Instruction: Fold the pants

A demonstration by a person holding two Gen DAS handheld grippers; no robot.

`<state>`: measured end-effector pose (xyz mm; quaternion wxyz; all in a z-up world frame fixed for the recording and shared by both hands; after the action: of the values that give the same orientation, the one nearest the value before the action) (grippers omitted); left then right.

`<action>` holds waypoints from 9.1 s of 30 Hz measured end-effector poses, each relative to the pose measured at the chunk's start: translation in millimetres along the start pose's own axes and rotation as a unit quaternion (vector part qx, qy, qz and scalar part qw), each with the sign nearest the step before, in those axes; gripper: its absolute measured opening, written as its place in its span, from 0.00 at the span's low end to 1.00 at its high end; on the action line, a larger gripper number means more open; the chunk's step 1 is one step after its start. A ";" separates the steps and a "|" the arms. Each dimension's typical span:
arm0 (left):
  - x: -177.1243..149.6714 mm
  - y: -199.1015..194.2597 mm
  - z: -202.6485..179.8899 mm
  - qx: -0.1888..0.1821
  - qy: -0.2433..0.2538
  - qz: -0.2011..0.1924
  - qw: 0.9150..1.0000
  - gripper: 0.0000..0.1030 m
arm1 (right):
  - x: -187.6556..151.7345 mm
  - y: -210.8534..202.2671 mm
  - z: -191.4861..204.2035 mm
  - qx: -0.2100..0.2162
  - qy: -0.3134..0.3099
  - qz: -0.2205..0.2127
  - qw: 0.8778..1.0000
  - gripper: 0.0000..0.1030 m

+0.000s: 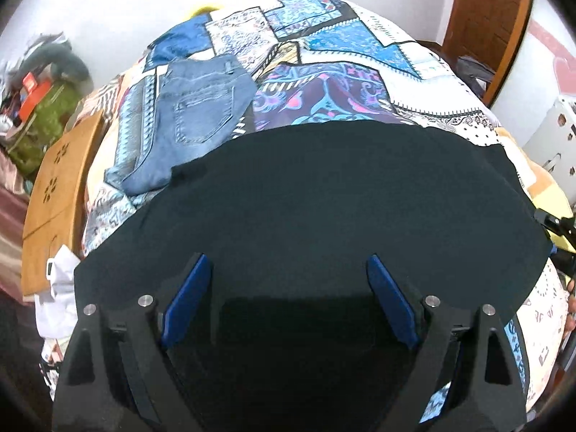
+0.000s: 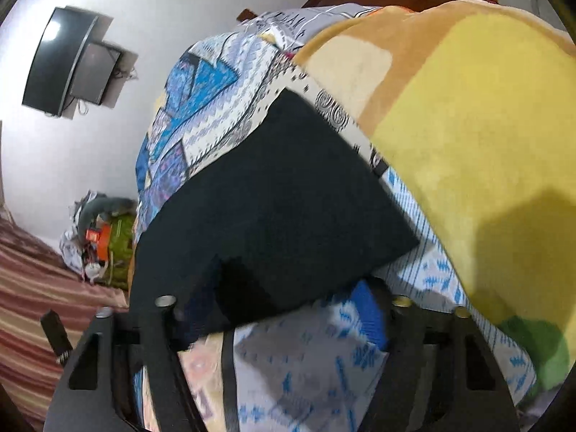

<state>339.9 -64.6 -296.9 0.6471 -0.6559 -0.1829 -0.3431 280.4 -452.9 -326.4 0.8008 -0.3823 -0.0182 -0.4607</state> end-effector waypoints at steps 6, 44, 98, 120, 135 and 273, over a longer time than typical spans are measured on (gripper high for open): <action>4.9 4.8 -8.9 -0.005 0.003 -0.003 1.000 0.87 | 22.0 -10.4 1.8 -0.005 -0.044 -0.043 0.998 0.08; -52.9 -112.5 135.9 0.056 -0.132 -0.064 0.988 0.88 | -91.5 16.9 317.3 0.192 -0.381 0.009 0.904 0.06; 1.0 10.0 51.0 0.026 0.017 -0.005 1.000 1.00 | -76.4 79.7 177.4 0.072 -0.485 0.140 0.860 0.60; -16.5 -91.2 97.2 0.080 -0.048 -0.069 0.993 1.00 | -78.1 11.6 229.8 0.119 -0.461 0.072 0.876 0.63; -110.9 -112.1 200.9 0.069 -0.250 0.008 0.966 1.00 | -180.6 76.6 250.6 0.098 -0.534 0.144 0.827 0.65; -49.5 -108.8 57.2 0.016 -0.036 -0.051 0.998 0.81 | -108.5 -24.7 156.4 0.097 -0.400 0.042 0.910 0.46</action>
<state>243.2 11.6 -248.1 0.6322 -0.6470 -0.2451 -0.3486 249.9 -283.0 -242.5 0.7779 -0.4557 -0.3656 -0.2313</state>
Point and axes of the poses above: each gripper's, at about its wrist camera, not at the fingertips, and y roughly the way its jaws point, z to its left, x to its top, the point moved 6 cm from there along y, roughly the way its jaws point, and after that the axes turned 15 degrees about -z, right-handed, at the moved point
